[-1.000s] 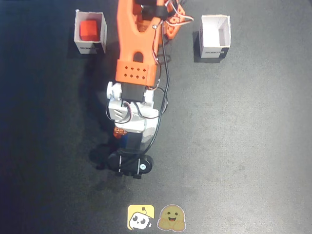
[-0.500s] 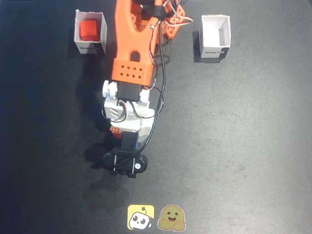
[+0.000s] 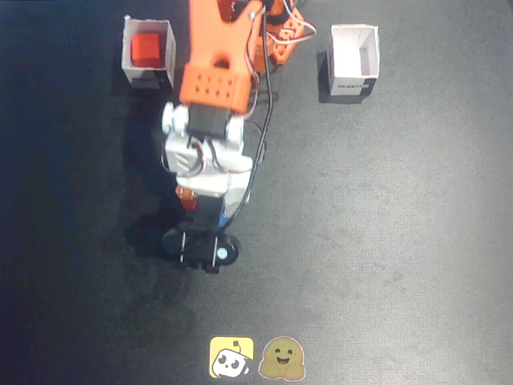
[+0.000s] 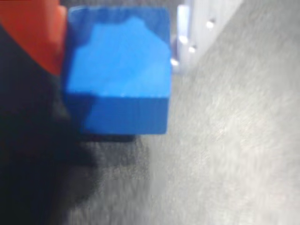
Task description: Put the red cube in the right box and the blue cube in the left box.
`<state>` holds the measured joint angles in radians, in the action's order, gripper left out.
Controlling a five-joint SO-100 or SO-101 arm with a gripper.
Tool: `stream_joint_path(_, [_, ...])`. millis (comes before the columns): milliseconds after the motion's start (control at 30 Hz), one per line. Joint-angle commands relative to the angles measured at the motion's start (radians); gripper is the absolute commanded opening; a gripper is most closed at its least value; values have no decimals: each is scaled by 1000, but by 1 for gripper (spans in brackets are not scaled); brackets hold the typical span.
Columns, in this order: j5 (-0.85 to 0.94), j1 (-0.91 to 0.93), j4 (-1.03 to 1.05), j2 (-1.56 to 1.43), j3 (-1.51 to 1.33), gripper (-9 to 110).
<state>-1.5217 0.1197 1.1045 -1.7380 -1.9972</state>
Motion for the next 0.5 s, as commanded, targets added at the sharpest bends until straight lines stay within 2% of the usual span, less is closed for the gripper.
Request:
stream_joint_path(0, [2, 0, 43, -98, 18, 5])
stream_joint_path(200, [-60, -52, 92, -233, -37, 5])
stream_joint_path(467, [-97, -229, 219, -365, -26, 5])
